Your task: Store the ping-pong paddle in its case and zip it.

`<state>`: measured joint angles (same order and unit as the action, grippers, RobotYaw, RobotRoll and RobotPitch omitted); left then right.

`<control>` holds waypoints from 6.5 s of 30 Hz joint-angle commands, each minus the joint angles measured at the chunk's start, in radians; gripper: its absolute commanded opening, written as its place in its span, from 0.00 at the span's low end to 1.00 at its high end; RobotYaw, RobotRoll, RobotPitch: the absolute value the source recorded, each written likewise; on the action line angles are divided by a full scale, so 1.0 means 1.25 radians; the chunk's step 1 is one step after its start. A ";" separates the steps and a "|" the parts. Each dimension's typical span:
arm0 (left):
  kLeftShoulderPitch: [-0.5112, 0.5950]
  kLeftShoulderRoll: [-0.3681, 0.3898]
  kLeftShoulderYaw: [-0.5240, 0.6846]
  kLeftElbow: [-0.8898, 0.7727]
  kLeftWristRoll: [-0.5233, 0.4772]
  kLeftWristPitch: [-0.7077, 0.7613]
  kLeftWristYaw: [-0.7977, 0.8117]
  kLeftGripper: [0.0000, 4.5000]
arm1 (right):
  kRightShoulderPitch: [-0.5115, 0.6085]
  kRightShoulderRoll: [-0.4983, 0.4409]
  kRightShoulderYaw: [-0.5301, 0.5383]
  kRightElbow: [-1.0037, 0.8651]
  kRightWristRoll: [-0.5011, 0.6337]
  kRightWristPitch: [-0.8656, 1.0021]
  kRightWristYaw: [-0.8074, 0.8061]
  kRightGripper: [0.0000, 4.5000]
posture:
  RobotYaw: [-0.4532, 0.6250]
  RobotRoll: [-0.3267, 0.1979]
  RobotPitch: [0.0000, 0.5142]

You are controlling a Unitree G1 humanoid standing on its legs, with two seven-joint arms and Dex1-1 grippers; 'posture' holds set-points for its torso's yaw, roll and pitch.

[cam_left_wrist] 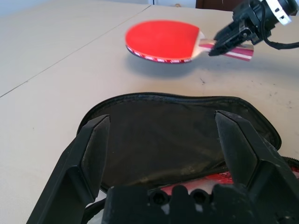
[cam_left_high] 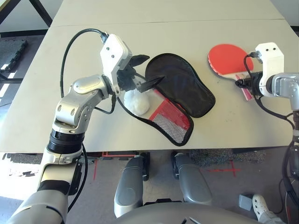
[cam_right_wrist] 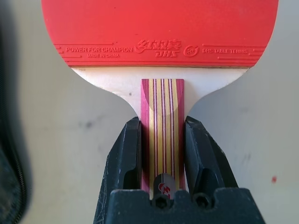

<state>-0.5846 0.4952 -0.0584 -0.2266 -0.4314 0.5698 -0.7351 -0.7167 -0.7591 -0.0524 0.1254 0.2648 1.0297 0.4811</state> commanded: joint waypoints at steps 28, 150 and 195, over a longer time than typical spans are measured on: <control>0.038 0.035 0.010 -0.063 0.006 0.022 0.024 1.00 | 0.061 0.148 0.162 -0.268 0.050 0.136 0.053 0.25 | 0.50 0.62 0.46; -0.048 0.010 -0.193 -0.071 0.142 0.077 -0.036 1.00 | 0.260 -0.175 -0.090 0.013 0.340 0.184 0.579 0.01 | 0.47 0.62 0.55; -0.044 0.023 -0.158 -0.060 0.149 0.065 -0.050 1.00 | -0.005 -0.208 0.075 0.298 0.076 -0.490 0.820 1.00 | 0.49 0.62 0.52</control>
<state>-0.6500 0.5120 -0.2672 -0.2980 -0.2461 0.6493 -0.7913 -0.7095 -1.0287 0.0087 0.4516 0.4043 0.4780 1.4759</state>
